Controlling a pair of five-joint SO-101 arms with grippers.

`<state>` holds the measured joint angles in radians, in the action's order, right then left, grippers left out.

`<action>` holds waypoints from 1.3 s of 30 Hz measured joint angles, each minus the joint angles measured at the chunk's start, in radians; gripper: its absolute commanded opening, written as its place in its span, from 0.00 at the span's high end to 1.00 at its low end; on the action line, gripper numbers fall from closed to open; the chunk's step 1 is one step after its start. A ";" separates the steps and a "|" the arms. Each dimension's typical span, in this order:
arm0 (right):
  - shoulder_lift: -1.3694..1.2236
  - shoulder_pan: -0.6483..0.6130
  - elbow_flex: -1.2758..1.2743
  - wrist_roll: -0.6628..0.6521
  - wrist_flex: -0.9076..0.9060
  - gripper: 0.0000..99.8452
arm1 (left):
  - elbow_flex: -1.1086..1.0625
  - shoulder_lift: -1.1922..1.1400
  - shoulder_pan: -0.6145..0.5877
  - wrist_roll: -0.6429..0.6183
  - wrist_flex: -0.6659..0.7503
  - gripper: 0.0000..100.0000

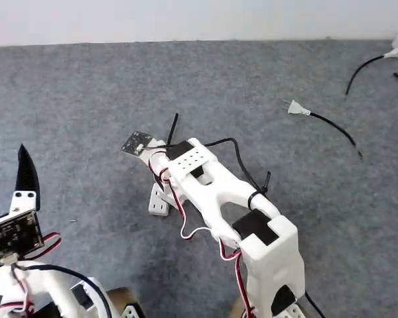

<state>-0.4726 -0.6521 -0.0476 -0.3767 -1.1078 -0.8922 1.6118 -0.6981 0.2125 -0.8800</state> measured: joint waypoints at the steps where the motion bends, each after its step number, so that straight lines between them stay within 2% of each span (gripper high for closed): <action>1: -0.002 0.005 0.008 0.000 0.000 0.96 | 0.000 0.000 0.000 0.000 0.000 0.67; 2: -0.002 0.015 0.014 0.003 0.000 0.99 | 0.000 0.000 0.000 0.000 0.000 0.67; 7: -0.006 0.044 0.031 0.003 0.000 0.98 | 0.000 0.000 0.000 0.000 0.000 0.67; 17: -0.014 0.044 0.049 0.003 -0.069 0.98 | 0.000 0.000 0.000 0.000 0.000 0.67; 25: -0.015 0.038 0.054 0.003 -0.195 0.97 | 0.000 0.000 0.000 0.000 0.000 0.67; 31: -0.015 0.035 0.054 0.003 -0.206 0.97 | 0.000 0.002 0.000 0.000 -0.025 0.67; 36: -0.015 0.035 0.054 0.002 -0.210 0.89 | -0.003 0.117 0.000 0.000 -0.051 0.67; 39: -0.015 0.028 0.055 0.000 -0.233 0.88 | -0.021 0.190 0.000 0.000 -0.071 0.67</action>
<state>-0.4879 -0.6245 0.0077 -0.3767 -1.3410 -0.9137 1.8021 -0.6981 0.2125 -0.9505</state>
